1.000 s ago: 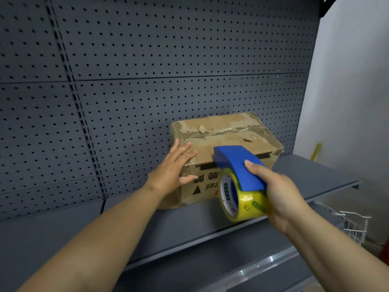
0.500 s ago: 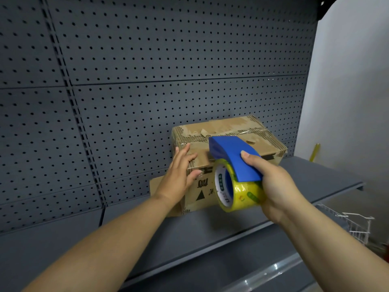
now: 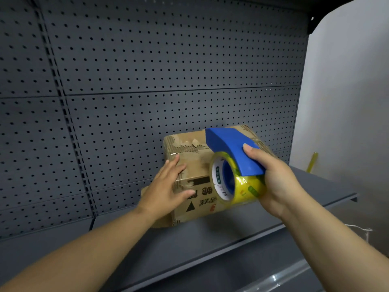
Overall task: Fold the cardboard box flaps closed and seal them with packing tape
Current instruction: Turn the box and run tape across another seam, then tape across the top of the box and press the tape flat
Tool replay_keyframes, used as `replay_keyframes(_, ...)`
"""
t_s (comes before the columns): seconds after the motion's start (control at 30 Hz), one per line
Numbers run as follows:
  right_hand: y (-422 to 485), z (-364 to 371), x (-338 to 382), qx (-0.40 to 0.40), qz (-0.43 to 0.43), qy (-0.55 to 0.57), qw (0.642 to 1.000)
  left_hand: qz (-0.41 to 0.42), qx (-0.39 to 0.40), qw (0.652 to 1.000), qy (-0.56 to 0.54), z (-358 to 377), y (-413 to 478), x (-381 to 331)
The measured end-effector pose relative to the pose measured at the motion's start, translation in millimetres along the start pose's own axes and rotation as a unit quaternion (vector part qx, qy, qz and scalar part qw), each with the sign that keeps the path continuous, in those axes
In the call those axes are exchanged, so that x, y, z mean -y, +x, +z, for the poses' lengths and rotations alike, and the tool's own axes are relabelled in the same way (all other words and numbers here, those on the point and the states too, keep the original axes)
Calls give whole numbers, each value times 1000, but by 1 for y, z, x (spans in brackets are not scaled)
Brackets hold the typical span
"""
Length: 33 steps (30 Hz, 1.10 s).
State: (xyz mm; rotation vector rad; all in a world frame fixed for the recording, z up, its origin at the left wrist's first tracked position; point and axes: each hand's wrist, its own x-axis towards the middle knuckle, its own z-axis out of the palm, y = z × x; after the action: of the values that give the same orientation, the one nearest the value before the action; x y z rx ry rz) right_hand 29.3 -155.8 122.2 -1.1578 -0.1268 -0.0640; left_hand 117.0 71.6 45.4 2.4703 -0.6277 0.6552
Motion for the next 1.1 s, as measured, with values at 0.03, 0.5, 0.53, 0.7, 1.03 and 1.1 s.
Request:
replay_keyframes(0.03,3,-5,5,7,-3,4,1000,9,-4,999,40,-5,-1,-1)
replay_keyframes(0.5,51,-65,42,89,-71,17,993,-335,38,825,-453,-26,143,-132)
replay_keyframes(0.53,53,-70,43,93,-78,18,992,-334,81,811,-474,-25,151,-137)
replay_keyframes(0.7,65,-100,54,112,-91,13,989,-317,151,794,-497,-18,179,-150)
replay_keyframes(1.03,86,-143,64,155,-162,-70,972,-304,130,773,-542,3,219,-173)
replay_keyframes(1.1,87,-148,64,159,-165,-80,970,-292,128,790,-525,5,223,-178)
